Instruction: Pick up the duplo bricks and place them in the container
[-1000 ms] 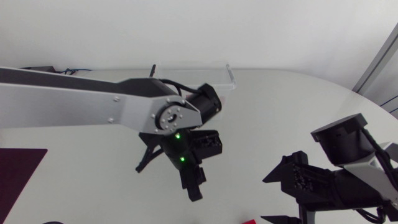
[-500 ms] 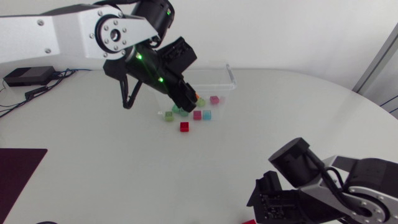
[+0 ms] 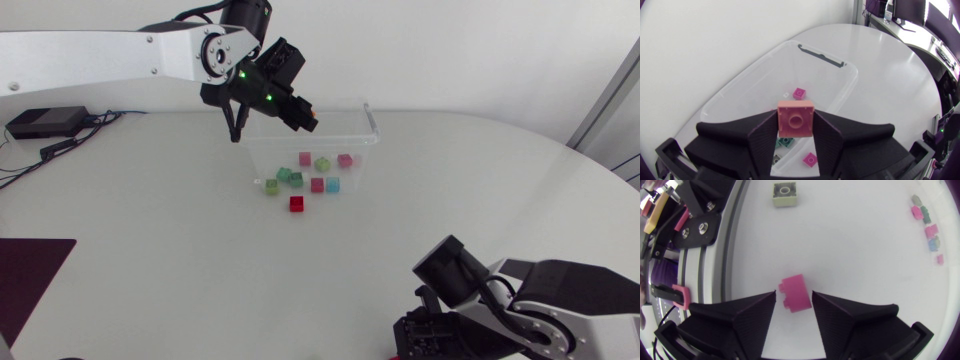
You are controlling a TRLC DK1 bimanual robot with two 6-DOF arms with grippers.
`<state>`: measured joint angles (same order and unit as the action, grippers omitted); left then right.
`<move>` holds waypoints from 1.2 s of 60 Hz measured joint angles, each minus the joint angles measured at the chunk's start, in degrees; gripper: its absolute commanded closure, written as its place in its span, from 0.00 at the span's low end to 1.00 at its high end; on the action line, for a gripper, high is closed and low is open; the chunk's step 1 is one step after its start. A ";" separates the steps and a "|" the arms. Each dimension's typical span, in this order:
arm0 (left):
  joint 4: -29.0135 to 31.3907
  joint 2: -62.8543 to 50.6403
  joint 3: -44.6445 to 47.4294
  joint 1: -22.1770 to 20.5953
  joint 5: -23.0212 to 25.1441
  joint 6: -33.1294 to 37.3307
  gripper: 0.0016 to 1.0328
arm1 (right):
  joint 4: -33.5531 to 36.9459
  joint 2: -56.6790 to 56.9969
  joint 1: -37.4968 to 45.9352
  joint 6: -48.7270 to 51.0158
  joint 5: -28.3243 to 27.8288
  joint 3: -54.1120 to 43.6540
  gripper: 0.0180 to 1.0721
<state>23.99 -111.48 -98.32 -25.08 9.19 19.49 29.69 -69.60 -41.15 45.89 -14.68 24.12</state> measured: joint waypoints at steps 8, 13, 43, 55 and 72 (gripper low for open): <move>-0.42 -3.56 -3.65 1.18 0.02 -0.48 0.15 | 0.02 -0.09 0.98 0.00 -0.04 -0.79 0.74; -0.44 -4.17 -4.09 2.40 0.00 -0.48 0.05 | 0.04 1.09 2.29 0.00 -0.04 -0.79 0.74; 8.92 22.05 24.70 -4.11 0.04 13.46 0.05 | -2.43 0.31 23.96 1.07 -6.56 16.87 0.74; 11.13 26.16 37.86 -9.90 0.02 17.44 0.05 | -9.92 -6.43 25.53 -5.29 -7.02 25.62 0.74; 11.52 26.38 45.27 -14.84 0.42 19.23 0.05 | -15.06 -16.09 25.51 -12.76 -4.98 37.83 0.74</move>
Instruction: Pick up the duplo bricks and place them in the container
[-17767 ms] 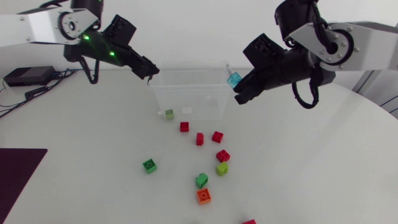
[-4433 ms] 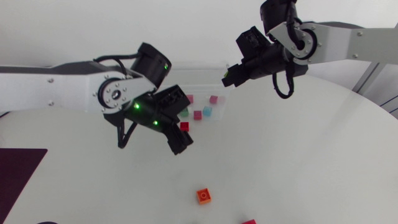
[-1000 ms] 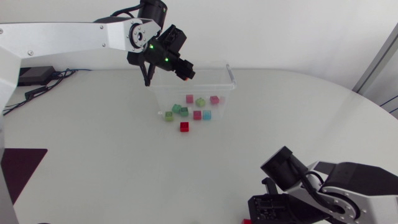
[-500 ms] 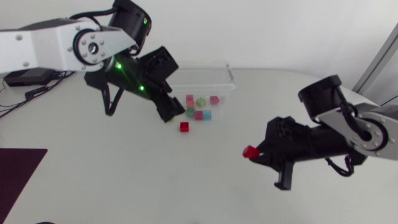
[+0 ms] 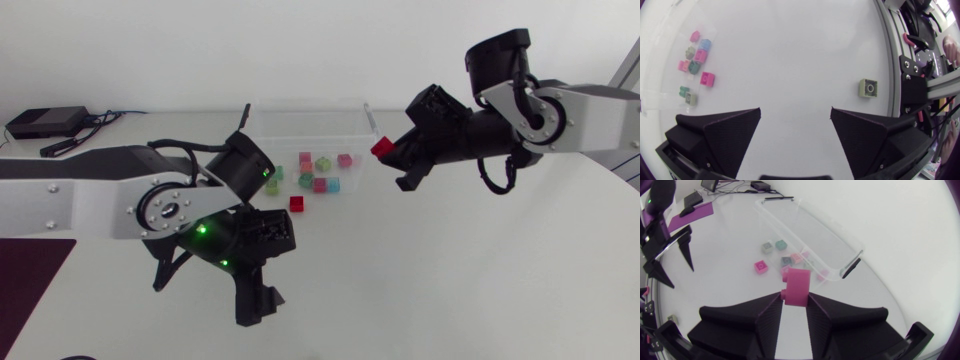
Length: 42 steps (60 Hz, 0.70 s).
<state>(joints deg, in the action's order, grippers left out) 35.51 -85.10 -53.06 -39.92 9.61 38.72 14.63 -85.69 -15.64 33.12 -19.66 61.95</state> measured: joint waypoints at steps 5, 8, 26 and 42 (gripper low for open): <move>0.00 0.13 0.98 -1.60 0.39 0.15 0.05 | -0.83 -3.17 0.00 -1.16 0.20 3.34 0.74; 0.00 0.24 1.66 -2.45 0.48 0.15 0.05 | -1.44 -4.92 0.00 -1.86 0.28 5.11 0.74; -0.02 0.42 5.18 -4.81 1.11 0.17 0.05 | -3.37 -14.45 -0.83 -4.96 1.97 16.39 0.74; -0.02 0.42 6.21 -7.26 2.43 0.09 0.05 | -3.89 -23.50 -2.62 -6.51 5.07 26.82 0.04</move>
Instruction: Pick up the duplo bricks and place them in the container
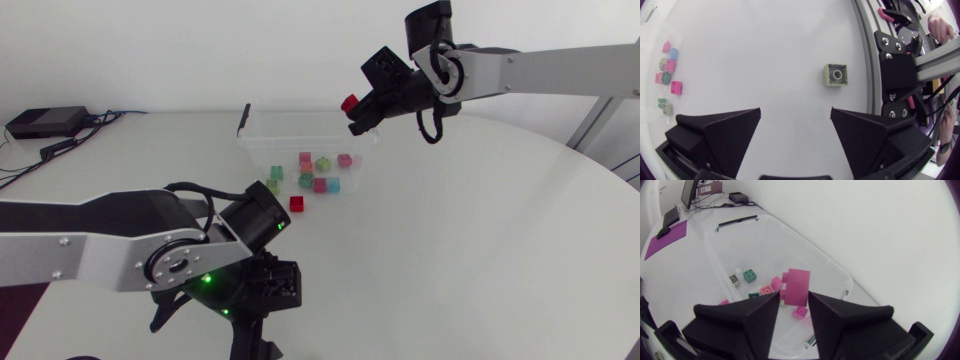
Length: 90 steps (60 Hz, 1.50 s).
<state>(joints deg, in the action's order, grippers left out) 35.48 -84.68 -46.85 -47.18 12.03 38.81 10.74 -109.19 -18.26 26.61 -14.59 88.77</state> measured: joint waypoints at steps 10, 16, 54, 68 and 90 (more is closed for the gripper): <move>-0.04 -0.11 0.00 -2.23 0.17 -0.24 0.05 | -1.99 1.68 0.83 -0.98 -0.35 -2.80 0.04; -0.31 -1.01 0.00 -3.61 0.20 -0.85 0.05 | -3.56 8.72 3.04 -1.16 -1.79 -10.47 0.04; 7.65 -16.31 -12.52 -11.39 -2.45 -8.66 0.16 | -8.46 41.33 18.12 -0.37 -17.46 -50.12 0.04; 10.12 -20.06 -16.00 -11.45 -3.04 -11.69 0.47 | -8.37 43.21 24.79 2.60 -23.26 -52.78 0.04; 9.49 -24.13 -18.14 -14.21 -3.37 -15.80 0.76 | -7.93 43.23 29.77 6.54 -27.63 -54.16 0.04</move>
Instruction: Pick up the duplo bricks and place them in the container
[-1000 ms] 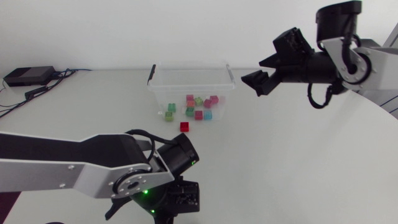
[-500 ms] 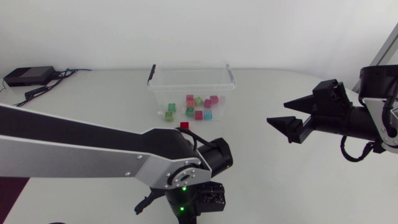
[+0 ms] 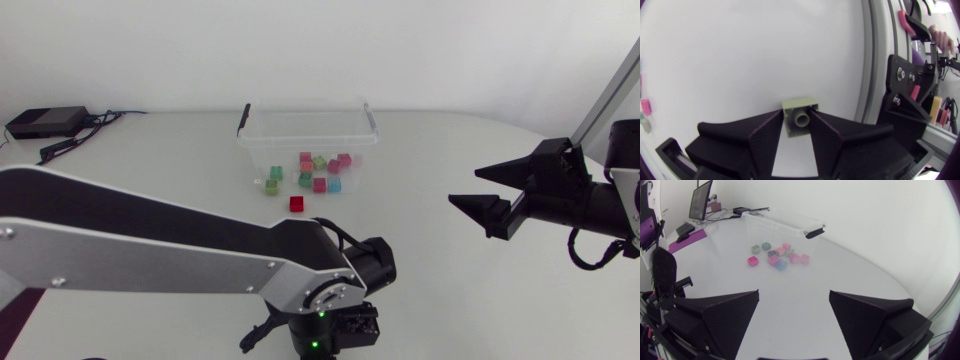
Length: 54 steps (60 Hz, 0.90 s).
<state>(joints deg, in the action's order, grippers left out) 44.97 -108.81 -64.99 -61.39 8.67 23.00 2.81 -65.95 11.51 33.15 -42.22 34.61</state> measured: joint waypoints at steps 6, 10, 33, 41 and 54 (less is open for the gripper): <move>0.20 0.44 0.00 -0.02 -0.20 -0.17 0.76 | 0.11 0.00 0.35 0.61 -0.02 -0.57 0.04; 0.61 1.20 0.00 0.09 -0.59 -0.22 0.76 | 0.39 0.00 0.35 0.83 -0.02 -0.61 0.04; 6.80 13.38 -13.25 15.65 -2.34 1.64 0.76 | 3.04 2.78 -3.72 1.16 1.51 -1.75 0.04; 0.87 11.80 -24.04 25.31 -2.58 2.51 0.74 | 4.63 4.79 -6.23 1.16 3.28 -2.12 0.04; -7.10 -4.17 -44.89 35.78 -2.71 -0.17 0.71 | 7.52 9.25 -10.51 0.70 6.62 -2.40 0.04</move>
<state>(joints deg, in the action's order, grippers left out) 37.87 -112.99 -109.89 -25.61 5.96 22.83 10.33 -56.71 0.99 33.85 -35.59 32.21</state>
